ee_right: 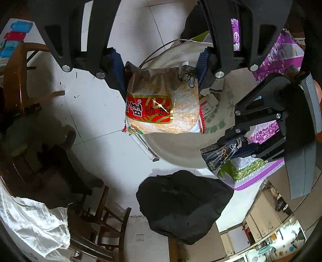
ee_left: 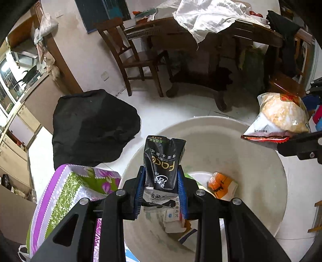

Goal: Collect trash
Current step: 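Carry the bread bag in the right tool while the left tool carries the tissue pack over the bucket, then open both tools to drop the bread bag and tissue pack into the bucket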

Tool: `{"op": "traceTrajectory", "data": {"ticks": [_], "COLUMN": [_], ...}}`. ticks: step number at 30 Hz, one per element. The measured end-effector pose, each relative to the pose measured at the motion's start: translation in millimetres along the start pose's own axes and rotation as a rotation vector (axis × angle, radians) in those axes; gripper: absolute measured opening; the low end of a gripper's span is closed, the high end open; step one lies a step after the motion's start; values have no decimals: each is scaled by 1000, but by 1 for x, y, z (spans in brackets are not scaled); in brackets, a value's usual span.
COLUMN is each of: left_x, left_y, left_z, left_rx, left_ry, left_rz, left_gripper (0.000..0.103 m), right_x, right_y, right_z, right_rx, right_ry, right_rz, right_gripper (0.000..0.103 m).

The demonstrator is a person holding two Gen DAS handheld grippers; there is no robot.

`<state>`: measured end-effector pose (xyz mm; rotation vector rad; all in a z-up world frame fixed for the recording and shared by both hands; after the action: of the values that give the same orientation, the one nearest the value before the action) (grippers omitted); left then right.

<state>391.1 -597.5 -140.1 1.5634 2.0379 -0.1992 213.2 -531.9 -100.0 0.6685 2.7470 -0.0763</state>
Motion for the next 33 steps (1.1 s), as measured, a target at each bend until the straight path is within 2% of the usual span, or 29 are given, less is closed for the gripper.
{"op": "traceTrajectory", "data": {"ticks": [13,33], "left_x": [16,23], "left_y": [2,4], "left_z": [12,21], "left_rx": [32,26], "left_ry": [28,45], "left_rz": [8,-2], "left_gripper": [31,32], "right_x": [-3,-2], "right_y": [1,5], "right_z": [18,31], "right_rx": [10,18], "right_ry": [40,57], "right_rz": [-32,-59], "right_gripper": [56,56]}}
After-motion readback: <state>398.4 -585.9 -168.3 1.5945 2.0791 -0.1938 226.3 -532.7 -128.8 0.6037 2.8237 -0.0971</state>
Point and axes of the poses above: each gripper's, at about its wrist camera, not at the fingertips, and z roughly the way its jaws point, y to its left, x to its underside, the point moved 10 cm from there along z, roughly the way its jaws point, and after that the axes turned 3 degrees about y, right-handed, at the moved point
